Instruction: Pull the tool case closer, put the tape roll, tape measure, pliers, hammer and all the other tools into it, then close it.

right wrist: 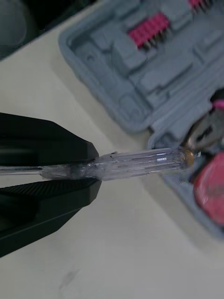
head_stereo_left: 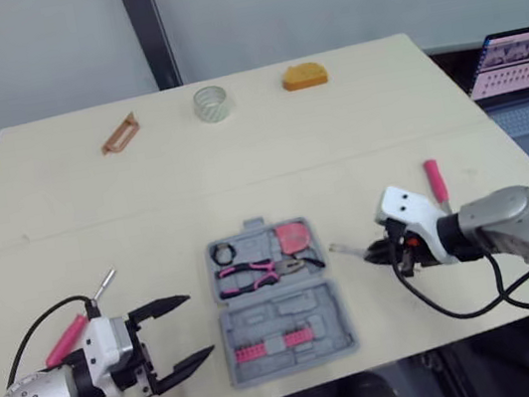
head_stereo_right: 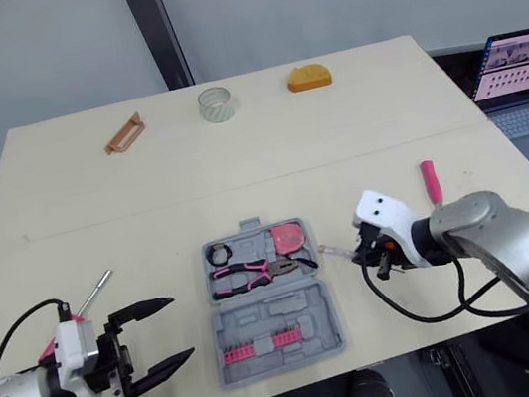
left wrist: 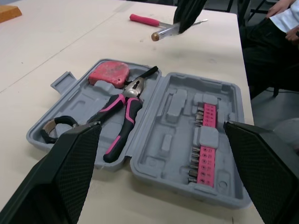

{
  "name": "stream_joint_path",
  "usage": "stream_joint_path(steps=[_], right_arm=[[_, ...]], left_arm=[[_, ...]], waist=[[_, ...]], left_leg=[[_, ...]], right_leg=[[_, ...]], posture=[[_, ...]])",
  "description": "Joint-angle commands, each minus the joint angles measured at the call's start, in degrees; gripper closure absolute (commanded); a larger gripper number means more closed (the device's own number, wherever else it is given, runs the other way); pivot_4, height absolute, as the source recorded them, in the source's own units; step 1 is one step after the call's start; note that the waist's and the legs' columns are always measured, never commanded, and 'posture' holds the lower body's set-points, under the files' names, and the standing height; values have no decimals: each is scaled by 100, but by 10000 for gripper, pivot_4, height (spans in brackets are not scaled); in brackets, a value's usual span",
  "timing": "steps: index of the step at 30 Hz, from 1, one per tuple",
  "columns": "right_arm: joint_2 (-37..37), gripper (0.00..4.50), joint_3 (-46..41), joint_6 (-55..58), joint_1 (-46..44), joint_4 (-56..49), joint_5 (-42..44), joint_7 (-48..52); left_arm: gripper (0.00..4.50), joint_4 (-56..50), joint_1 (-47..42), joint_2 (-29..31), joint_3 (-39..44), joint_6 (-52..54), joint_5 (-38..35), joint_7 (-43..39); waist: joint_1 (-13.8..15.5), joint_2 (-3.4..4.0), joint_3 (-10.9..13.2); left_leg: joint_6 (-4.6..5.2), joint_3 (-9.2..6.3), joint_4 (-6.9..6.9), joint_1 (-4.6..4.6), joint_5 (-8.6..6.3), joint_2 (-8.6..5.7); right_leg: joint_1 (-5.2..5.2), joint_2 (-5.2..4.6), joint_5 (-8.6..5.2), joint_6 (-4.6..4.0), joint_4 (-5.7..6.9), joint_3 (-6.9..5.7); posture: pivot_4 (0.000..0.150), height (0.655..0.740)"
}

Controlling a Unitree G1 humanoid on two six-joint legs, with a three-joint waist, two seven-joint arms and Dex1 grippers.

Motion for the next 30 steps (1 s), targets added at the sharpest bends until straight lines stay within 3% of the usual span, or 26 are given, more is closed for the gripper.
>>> stream_joint_path(steps=[1, 8, 15, 30], right_arm=[[226, 44184, 342, 459, -490, -328, 143, 54], [1141, 44184, 950, 1428, -1459, -427, 305, -299], [1542, 44184, 1650, 1671, -2138, -362, 284, -411], [2679, 44184, 3121, 1255, -2557, 827, -428, -721]], left_arm=[[0, -109, 151, 18, 201, -92, -142, -70], [0, -234, 431, -19, 396, -106, -141, -18], [0, -367, 550, 23, 442, -13, -196, -45], [0, -538, 731, 121, 580, 185, -213, -141]], waist=[[9, -1, 0], [20, -1, 0], [6, -2, 0], [-36, -4, -2]], left_leg=[[0, -1, 1, -1, 0, 0], [0, -4, 5, -4, 0, 0], [-1, -8, 7, -6, 0, 0], [-1, -5, 6, -7, 0, 0]], right_leg=[[1, -1, 0, 0, 0, -1], [1, -1, 0, 0, 1, -4], [0, 0, 0, 0, 4, -6], [-10, -1, 0, 0, 16, -7]], posture=[[1500, 7400], [1500, 7400], [1500, 7400], [1500, 7400]])
